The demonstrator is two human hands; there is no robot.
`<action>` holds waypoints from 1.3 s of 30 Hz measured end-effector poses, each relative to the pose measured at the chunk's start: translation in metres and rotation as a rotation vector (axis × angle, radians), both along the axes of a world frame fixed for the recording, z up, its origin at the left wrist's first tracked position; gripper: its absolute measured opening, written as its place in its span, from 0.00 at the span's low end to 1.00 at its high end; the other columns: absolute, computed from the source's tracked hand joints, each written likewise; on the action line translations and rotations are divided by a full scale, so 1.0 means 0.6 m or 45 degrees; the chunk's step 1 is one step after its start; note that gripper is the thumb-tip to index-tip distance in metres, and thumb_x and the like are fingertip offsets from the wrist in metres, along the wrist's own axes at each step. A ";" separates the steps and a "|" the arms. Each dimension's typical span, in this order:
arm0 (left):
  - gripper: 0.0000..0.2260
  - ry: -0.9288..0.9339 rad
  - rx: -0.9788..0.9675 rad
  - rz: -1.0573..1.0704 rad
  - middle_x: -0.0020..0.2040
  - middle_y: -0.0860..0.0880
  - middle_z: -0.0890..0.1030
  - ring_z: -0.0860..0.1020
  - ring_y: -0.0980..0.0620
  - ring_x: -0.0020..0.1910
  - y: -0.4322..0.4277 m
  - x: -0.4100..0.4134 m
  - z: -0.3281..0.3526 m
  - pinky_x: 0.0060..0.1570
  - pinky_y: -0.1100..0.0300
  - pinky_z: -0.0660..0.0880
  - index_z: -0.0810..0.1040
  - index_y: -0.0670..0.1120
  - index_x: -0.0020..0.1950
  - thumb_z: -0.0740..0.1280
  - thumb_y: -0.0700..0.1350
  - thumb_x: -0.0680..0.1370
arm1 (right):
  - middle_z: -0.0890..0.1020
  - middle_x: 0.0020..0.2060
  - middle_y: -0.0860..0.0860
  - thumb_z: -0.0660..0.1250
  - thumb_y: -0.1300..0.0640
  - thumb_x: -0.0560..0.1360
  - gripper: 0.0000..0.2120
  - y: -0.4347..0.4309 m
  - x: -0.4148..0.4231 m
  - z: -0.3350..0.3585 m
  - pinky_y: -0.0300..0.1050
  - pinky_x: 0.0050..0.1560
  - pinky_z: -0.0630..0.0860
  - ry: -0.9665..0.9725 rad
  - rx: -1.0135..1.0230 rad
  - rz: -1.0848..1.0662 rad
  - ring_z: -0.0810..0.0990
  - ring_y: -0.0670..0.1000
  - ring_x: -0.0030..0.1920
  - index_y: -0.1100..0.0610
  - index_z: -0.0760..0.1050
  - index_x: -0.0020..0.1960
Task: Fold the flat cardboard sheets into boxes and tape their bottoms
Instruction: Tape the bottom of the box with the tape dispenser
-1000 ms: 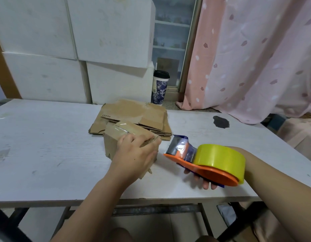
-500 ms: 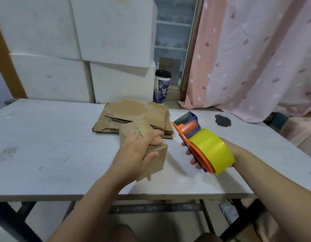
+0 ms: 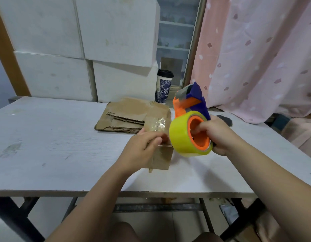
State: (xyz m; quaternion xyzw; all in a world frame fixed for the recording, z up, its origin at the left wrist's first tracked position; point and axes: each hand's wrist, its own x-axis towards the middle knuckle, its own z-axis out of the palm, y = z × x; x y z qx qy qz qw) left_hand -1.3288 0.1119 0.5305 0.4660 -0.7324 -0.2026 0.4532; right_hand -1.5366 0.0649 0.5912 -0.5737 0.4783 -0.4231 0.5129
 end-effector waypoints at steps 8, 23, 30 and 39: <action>0.36 0.194 -0.064 0.076 0.52 0.54 0.75 0.74 0.61 0.52 0.002 -0.026 0.007 0.50 0.59 0.74 0.77 0.47 0.54 0.45 0.74 0.72 | 0.77 0.41 0.42 0.70 0.70 0.68 0.23 -0.008 0.034 0.011 0.40 0.35 0.77 0.205 -0.396 -0.259 0.77 0.49 0.41 0.42 0.70 0.46; 0.09 1.084 0.222 0.317 0.45 0.56 0.82 0.80 0.62 0.43 0.004 -0.060 0.057 0.34 0.74 0.72 0.78 0.54 0.51 0.71 0.54 0.73 | 0.69 0.53 0.45 0.69 0.63 0.63 0.31 0.005 0.047 -0.009 0.31 0.43 0.69 0.689 -0.916 -0.227 0.71 0.40 0.50 0.41 0.64 0.59; 0.11 1.098 0.191 0.504 0.35 0.60 0.82 0.78 0.65 0.36 0.007 -0.055 0.034 0.37 0.70 0.72 0.81 0.54 0.42 0.61 0.48 0.80 | 0.69 0.54 0.44 0.70 0.70 0.64 0.35 0.013 0.037 -0.014 0.21 0.38 0.68 0.639 -0.908 -0.216 0.68 0.30 0.51 0.41 0.63 0.60; 0.13 0.752 0.150 0.619 0.38 0.57 0.82 0.80 0.58 0.41 0.023 -0.047 0.012 0.40 0.60 0.74 0.79 0.58 0.36 0.62 0.50 0.79 | 0.73 0.49 0.34 0.69 0.69 0.68 0.35 0.028 0.030 0.000 0.22 0.36 0.68 0.625 -0.808 -0.122 0.73 0.33 0.48 0.36 0.64 0.61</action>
